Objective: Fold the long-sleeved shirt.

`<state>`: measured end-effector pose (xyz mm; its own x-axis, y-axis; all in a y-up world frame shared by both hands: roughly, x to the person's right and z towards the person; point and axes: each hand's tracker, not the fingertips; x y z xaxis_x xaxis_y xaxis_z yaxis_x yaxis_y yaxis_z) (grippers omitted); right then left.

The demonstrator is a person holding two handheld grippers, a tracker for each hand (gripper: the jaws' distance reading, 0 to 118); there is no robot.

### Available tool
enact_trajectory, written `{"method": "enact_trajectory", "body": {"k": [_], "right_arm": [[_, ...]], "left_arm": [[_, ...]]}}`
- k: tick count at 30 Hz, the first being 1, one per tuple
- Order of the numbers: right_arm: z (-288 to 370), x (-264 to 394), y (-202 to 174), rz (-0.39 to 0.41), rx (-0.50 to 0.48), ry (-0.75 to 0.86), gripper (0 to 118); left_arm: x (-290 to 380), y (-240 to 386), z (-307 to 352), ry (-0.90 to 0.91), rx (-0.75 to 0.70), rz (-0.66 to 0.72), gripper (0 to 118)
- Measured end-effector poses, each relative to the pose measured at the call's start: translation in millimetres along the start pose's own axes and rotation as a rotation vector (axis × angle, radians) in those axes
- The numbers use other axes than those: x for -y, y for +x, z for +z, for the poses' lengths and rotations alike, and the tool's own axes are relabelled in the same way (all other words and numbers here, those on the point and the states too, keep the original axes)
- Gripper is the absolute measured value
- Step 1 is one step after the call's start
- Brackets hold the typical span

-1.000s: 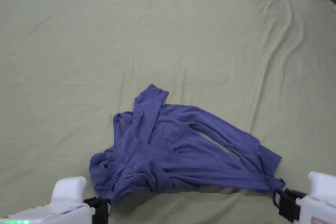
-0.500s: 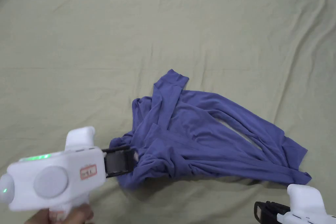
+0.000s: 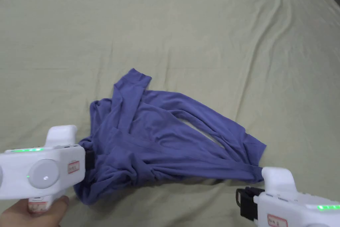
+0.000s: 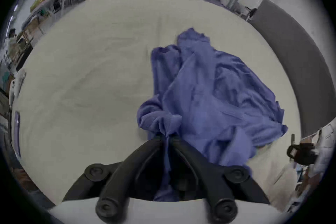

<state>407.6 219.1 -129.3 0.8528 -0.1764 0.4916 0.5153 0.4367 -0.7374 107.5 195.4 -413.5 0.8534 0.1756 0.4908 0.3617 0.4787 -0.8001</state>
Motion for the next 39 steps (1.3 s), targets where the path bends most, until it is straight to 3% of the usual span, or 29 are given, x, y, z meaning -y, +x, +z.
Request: {"method": "enact_trajectory", "body": {"k": [6,7,8,9,10,12,18,22,24,26,29,30,31,33,34,35,36,37,39], "right_arm": [[-8.9,-25.4,34.1,-0.117,-0.027,0.004,4],[-14.0,-33.4,41.7,-0.126,-0.042,0.001,25],[-22.1,-42.1,47.1,-0.159,-0.062,-0.026,91],[-32.1,-50.9,51.7,-0.182,-0.036,-0.092,118],[-25.7,-61.7,54.7,-0.198,-0.041,0.018,116],[-28.1,-84.0,50.9,-0.174,-0.068,-0.029,113],[-85.2,-196.5,-10.5,0.105,-0.102,-0.014,116],[-148.2,-260.7,-57.6,0.288,0.006,-0.035,112],[-170.1,-269.3,-78.3,0.364,0.050,-0.048,98],[-193.8,-269.4,-88.0,0.417,0.034,-0.125,80],[-217.1,-260.4,-88.3,0.504,0.069,-0.176,66],[-211.5,-257.8,-87.3,0.517,0.087,-0.115,42],[-203.6,-248.9,-94.6,0.523,0.083,-0.087,5],[-190.4,-241.5,-95.8,0.520,0.053,-0.090,3],[-175.9,-233.2,-100.5,0.560,0.113,-0.049,3],[-166.4,-228.0,-102.4,0.576,0.077,-0.070,3],[-154.4,-225.8,-98.3,0.561,0.000,-0.074,3],[-139.0,-226.0,-92.2,0.507,-0.007,-0.030,3],[-109.6,-230.6,-80.7,0.472,0.028,0.048,3]], "left_arm": [[-7.0,-24.0,38.4,0.060,0.080,0.152,0],[-9.7,-22.2,47.5,0.068,0.089,0.146,0],[-12.3,-18.4,55.1,0.074,0.096,0.138,0],[-14.8,-16.8,60.1,0.083,0.077,0.123,0],[-16.1,-14.3,64.3,0.093,0.076,0.114,0],[-19.2,-15.3,70.6,0.107,0.085,0.115,0],[-16.0,-6.0,92.7,0.130,0.124,0.113,0],[-16.4,-4.8,100.3,0.137,0.116,0.097,0],[-17.0,-6.0,100.1,0.140,0.106,0.096,0],[-17.3,-8.5,99.5,0.138,0.099,0.100,0],[-17.9,-16.3,96.7,0.134,0.083,0.122,0],[-19.0,-19.0,96.8,0.135,0.088,0.135,0],[-19.7,-21.0,96.9,0.139,0.089,0.145,0],[-23.1,-23.1,98.5,0.148,0.078,0.159,0],[-26.3,-23.6,101.0,0.156,0.071,0.169,0],[-28.9,-23.9,103.6,0.165,0.067,0.180,0],[-31.7,-24.5,106.2,0.180,0.069,0.191,0],[-36.6,-24.7,110.5,0.192,0.074,0.199,0],[-47.7,-25.3,122.3,0.232,0.071,0.210,0]]}}
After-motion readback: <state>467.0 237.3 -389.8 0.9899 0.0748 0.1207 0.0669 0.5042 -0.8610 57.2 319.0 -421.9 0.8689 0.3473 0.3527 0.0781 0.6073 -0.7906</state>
